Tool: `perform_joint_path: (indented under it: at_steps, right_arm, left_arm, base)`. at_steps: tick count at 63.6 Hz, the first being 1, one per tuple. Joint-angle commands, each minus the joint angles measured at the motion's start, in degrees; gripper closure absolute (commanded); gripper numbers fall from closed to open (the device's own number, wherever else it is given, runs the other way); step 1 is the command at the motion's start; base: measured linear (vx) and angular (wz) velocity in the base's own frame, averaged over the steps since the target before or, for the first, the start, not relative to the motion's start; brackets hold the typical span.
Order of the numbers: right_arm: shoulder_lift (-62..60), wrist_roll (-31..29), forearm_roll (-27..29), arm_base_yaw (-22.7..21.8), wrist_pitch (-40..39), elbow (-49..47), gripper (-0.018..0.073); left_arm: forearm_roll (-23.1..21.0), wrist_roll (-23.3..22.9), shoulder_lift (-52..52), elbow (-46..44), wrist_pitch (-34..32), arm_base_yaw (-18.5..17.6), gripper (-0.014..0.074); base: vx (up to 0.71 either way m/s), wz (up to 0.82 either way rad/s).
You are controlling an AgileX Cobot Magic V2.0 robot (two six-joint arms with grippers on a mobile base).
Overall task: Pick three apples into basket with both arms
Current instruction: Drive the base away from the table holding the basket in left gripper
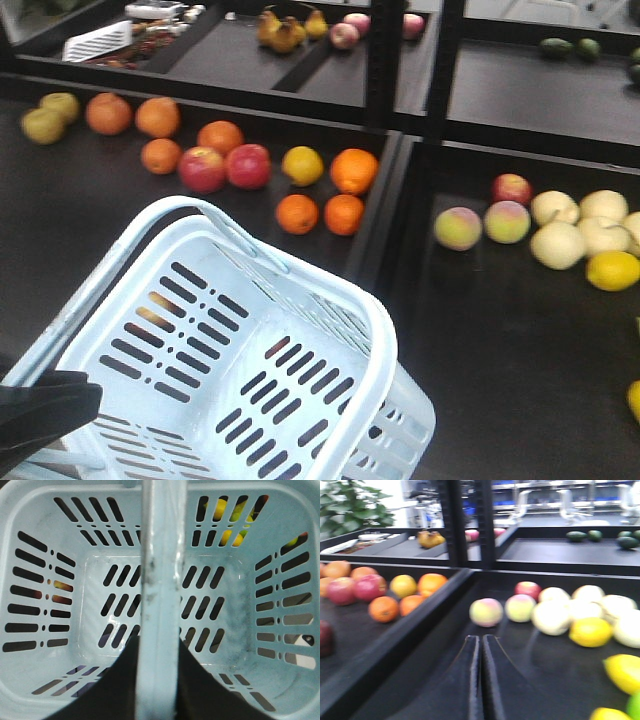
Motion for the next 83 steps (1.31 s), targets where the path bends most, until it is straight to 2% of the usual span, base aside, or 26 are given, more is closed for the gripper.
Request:
perform_joint_path:
  at_steps: [1,83]
  right_arm:
    - [-0.7,0.0,-0.2,-0.3,-4.4,0.7,0.0561]
    - [-0.7,0.0,-0.2,-0.3,-4.4,0.7,0.0561]
  left_arm:
    - [-2.7,-0.5,-0.1,-1.6,-4.7,-0.2,0.0603]
    - [-2.7,-0.5,-0.1,-1.6,-4.7,-0.2,0.0603]
  base:
    - [-0.13,0.51]
    - [-0.15,0.58]
